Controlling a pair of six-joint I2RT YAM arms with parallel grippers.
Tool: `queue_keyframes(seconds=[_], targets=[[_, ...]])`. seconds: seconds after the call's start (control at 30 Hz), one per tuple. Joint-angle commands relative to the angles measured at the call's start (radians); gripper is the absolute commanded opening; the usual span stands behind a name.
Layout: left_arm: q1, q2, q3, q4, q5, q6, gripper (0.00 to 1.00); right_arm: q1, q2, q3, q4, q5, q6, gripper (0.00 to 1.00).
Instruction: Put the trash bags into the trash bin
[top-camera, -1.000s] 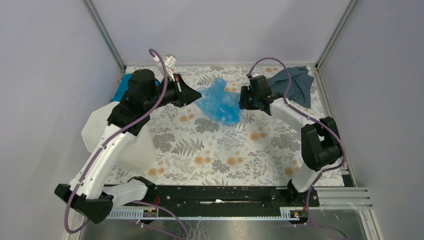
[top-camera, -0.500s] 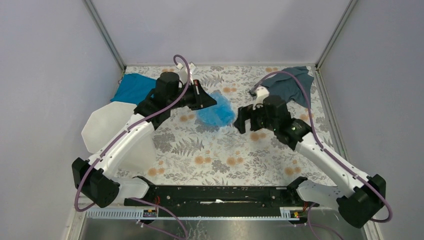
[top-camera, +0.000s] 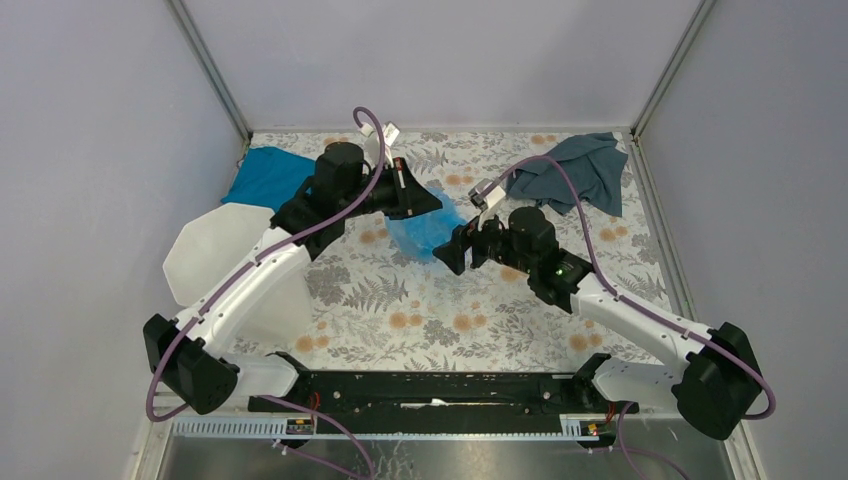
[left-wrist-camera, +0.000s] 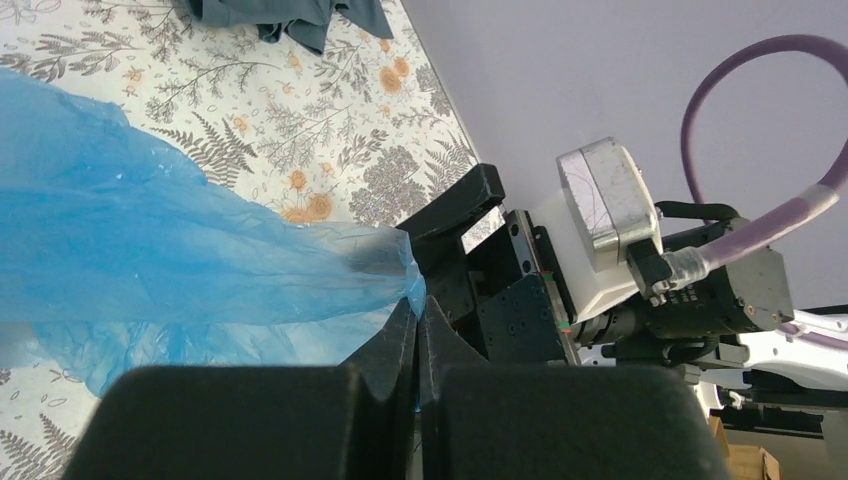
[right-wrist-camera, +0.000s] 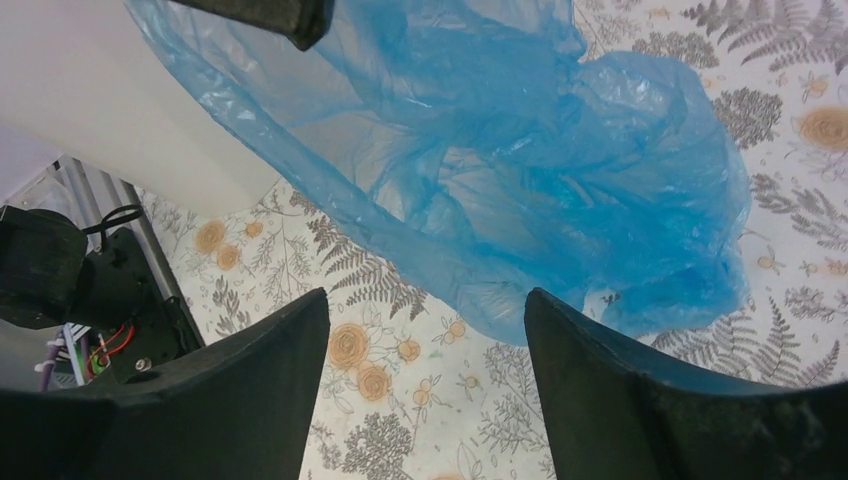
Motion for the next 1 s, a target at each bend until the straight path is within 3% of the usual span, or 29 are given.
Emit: queue_keyframes(seconds=[0.0,0.13,0.17,0.2,0.23,0.27,0.3,0.37,0.4,0.43,0.77,0.97], targets=[[-0.006,-0.002,0.058,0.047,0.025,0.006,0.0,0.003,-0.007,-0.006,0.159,0.003,-0.04,0.74],[-0.005,0.004,0.07,0.04,0.035,0.027,0.0,0.003,0.021,-0.008,0.204,-0.003,0.004,0.47],[-0.006,0.004,0.073,0.04,0.039,0.037,0.0,0.003,0.023,-0.008,0.2,0.027,0.031,0.33],[-0.006,0.006,0.076,0.034,0.036,0.048,0.0,0.003,0.018,-0.001,0.176,0.084,0.074,0.11],[-0.006,0.006,0.08,0.019,0.022,0.059,0.1,0.003,0.005,0.007,0.125,0.178,0.148,0.0],[-0.006,0.007,0.085,0.0,0.004,0.072,0.23,0.0,-0.012,0.019,0.065,0.281,0.214,0.0],[-0.006,0.009,0.09,-0.022,-0.018,0.085,0.44,-0.008,-0.029,0.038,-0.061,0.386,0.281,0.0],[-0.006,0.012,0.094,-0.067,-0.066,0.107,0.77,-0.055,-0.046,0.06,-0.223,0.403,0.372,0.0],[-0.006,0.011,0.084,-0.084,-0.094,0.115,0.9,-0.08,-0.057,0.048,-0.249,0.365,0.382,0.0],[-0.006,0.01,0.068,-0.091,-0.12,0.122,0.97,-0.102,-0.072,0.028,-0.25,0.327,0.376,0.0],[-0.006,-0.022,-0.115,-0.127,-0.349,0.116,0.99,-0.265,-0.21,-0.055,-0.395,0.295,0.297,0.0],[-0.004,-0.044,-0.202,-0.054,-0.303,0.124,0.83,-0.338,-0.21,-0.049,-0.443,0.325,0.251,0.0]])
